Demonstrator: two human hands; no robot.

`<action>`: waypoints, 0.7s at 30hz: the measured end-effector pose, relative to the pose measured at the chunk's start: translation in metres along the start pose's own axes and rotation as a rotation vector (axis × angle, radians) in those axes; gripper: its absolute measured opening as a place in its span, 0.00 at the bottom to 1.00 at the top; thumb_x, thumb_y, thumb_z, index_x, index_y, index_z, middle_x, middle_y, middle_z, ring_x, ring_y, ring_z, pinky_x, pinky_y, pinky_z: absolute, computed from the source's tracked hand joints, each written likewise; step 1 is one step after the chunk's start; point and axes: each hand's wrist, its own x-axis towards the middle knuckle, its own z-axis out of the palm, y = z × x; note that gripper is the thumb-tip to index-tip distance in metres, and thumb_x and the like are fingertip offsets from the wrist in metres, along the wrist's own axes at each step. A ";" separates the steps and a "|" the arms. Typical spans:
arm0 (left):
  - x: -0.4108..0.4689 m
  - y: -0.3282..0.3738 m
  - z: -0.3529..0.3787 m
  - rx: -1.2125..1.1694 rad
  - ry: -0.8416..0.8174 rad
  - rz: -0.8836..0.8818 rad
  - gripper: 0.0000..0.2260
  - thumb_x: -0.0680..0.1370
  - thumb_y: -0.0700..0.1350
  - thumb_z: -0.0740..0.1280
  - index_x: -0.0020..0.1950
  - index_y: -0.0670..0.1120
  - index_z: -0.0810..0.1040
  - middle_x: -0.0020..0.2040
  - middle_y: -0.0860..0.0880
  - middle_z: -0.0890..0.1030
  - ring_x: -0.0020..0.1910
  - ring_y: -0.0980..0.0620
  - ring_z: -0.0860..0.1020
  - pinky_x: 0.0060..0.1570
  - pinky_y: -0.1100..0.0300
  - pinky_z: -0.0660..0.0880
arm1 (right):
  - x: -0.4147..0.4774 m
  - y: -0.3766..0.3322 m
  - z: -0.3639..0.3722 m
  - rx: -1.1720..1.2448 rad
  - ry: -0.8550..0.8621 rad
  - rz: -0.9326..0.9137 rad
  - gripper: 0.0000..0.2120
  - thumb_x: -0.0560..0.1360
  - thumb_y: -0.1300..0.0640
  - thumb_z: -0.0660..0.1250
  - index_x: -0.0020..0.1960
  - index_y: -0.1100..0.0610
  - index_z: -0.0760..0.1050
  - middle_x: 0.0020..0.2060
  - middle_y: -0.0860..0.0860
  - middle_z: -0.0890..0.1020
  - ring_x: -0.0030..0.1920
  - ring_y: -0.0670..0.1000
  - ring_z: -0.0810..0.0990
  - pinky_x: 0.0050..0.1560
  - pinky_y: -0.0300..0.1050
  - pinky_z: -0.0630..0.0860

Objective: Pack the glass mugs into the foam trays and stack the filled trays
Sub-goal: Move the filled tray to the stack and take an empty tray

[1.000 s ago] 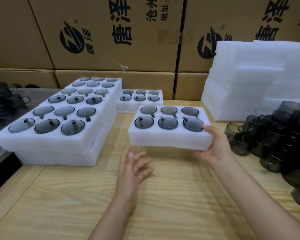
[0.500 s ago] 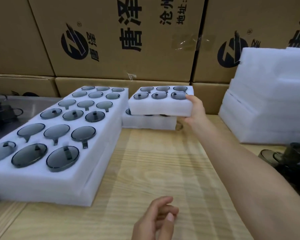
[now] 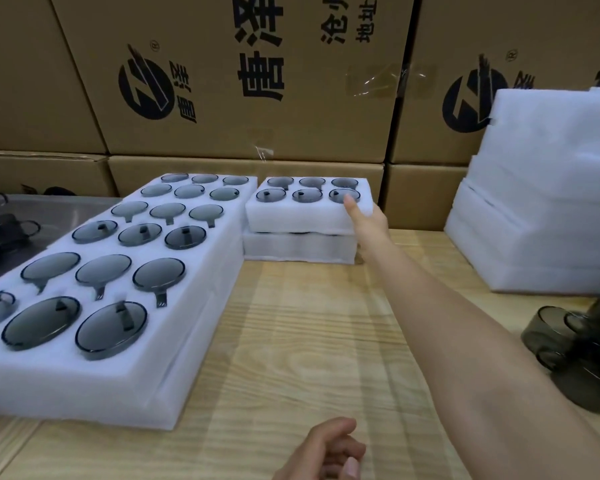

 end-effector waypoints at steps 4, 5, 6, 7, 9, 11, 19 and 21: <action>0.005 0.001 -0.002 0.036 -0.102 -0.064 0.33 0.69 0.49 0.63 0.42 0.87 0.47 0.47 0.54 0.78 0.43 0.70 0.76 0.51 0.72 0.70 | 0.010 0.001 0.005 -0.231 -0.014 -0.036 0.27 0.71 0.37 0.66 0.64 0.50 0.68 0.56 0.48 0.76 0.58 0.54 0.74 0.56 0.50 0.72; 0.005 0.001 -0.002 0.047 -0.096 -0.059 0.34 0.69 0.49 0.65 0.42 0.87 0.48 0.46 0.55 0.78 0.43 0.69 0.77 0.51 0.72 0.70 | 0.012 0.001 0.005 -0.235 -0.018 -0.045 0.28 0.71 0.38 0.67 0.66 0.51 0.67 0.56 0.48 0.76 0.58 0.54 0.75 0.54 0.48 0.71; 0.004 0.001 -0.001 0.055 -0.077 -0.042 0.32 0.67 0.51 0.65 0.42 0.87 0.49 0.43 0.54 0.80 0.45 0.68 0.77 0.51 0.72 0.71 | 0.013 0.000 0.005 -0.247 -0.019 -0.041 0.31 0.71 0.38 0.67 0.68 0.52 0.66 0.58 0.49 0.76 0.58 0.54 0.74 0.54 0.48 0.71; 0.002 0.001 0.001 0.056 -0.049 -0.020 0.28 0.64 0.56 0.64 0.43 0.87 0.51 0.40 0.55 0.82 0.46 0.66 0.78 0.51 0.71 0.72 | 0.012 -0.001 0.005 -0.270 -0.015 -0.021 0.34 0.71 0.38 0.67 0.70 0.53 0.62 0.61 0.51 0.75 0.60 0.55 0.74 0.57 0.49 0.71; 0.000 0.001 0.005 0.051 0.041 0.020 0.23 0.57 0.62 0.61 0.45 0.85 0.58 0.39 0.63 0.83 0.46 0.62 0.80 0.48 0.71 0.73 | 0.006 -0.003 0.005 -0.349 -0.002 0.050 0.41 0.70 0.36 0.67 0.73 0.56 0.56 0.65 0.53 0.71 0.63 0.58 0.71 0.60 0.52 0.70; -0.003 -0.002 0.009 0.052 0.146 0.065 0.21 0.58 0.58 0.64 0.44 0.81 0.67 0.37 0.62 0.83 0.41 0.61 0.81 0.44 0.72 0.73 | -0.005 -0.003 0.003 -0.447 -0.026 0.093 0.45 0.68 0.38 0.71 0.73 0.56 0.52 0.64 0.53 0.71 0.63 0.59 0.71 0.61 0.56 0.71; -0.009 -0.006 0.005 0.074 0.143 0.146 0.23 0.75 0.35 0.67 0.47 0.67 0.79 0.44 0.54 0.85 0.43 0.57 0.83 0.47 0.71 0.74 | -0.083 0.012 -0.038 -0.597 -0.236 0.069 0.27 0.74 0.49 0.69 0.68 0.58 0.68 0.64 0.53 0.74 0.62 0.53 0.74 0.60 0.47 0.71; -0.011 -0.005 0.004 0.083 0.130 0.143 0.22 0.75 0.31 0.66 0.45 0.61 0.82 0.44 0.52 0.85 0.44 0.57 0.83 0.47 0.70 0.74 | -0.112 0.013 -0.057 -0.659 -0.295 0.082 0.26 0.74 0.47 0.69 0.67 0.58 0.69 0.63 0.53 0.74 0.60 0.52 0.75 0.59 0.46 0.72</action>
